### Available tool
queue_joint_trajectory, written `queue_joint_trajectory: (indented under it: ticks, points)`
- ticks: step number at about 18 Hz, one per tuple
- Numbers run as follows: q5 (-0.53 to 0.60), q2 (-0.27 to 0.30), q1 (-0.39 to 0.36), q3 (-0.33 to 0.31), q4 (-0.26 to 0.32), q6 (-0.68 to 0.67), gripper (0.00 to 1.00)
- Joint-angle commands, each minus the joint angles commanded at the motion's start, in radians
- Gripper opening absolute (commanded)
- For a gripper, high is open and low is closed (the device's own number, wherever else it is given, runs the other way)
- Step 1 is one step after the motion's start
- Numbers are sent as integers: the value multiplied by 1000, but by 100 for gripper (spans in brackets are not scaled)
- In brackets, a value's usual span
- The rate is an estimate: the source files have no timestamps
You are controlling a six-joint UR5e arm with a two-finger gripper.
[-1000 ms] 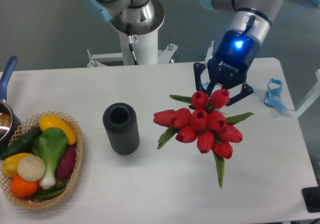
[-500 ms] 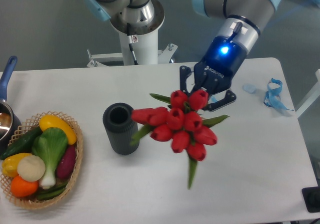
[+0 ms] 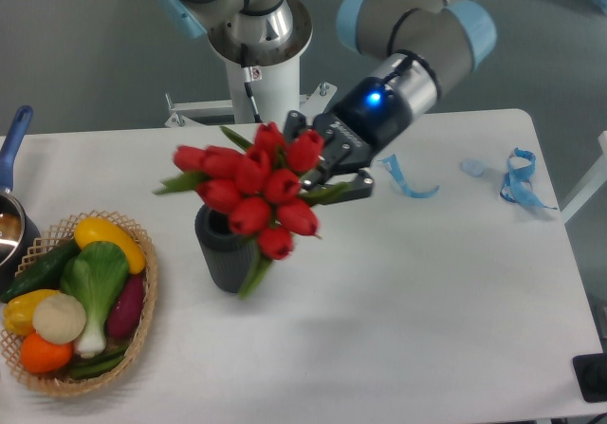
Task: Insert the flowers into the vase
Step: 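Raise the tulips above the vase and align stems over its opening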
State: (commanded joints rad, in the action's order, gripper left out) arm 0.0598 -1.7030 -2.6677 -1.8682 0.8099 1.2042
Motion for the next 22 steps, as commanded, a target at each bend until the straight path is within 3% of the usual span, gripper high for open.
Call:
queue_joint_trajectory:
  ticks: [2,8,22]
  points:
    - [0,44,6,-35,0,2,22]
    - [0,95,12,-89,0,2,22]
    - [9,37,20,-141,-3,89,22]
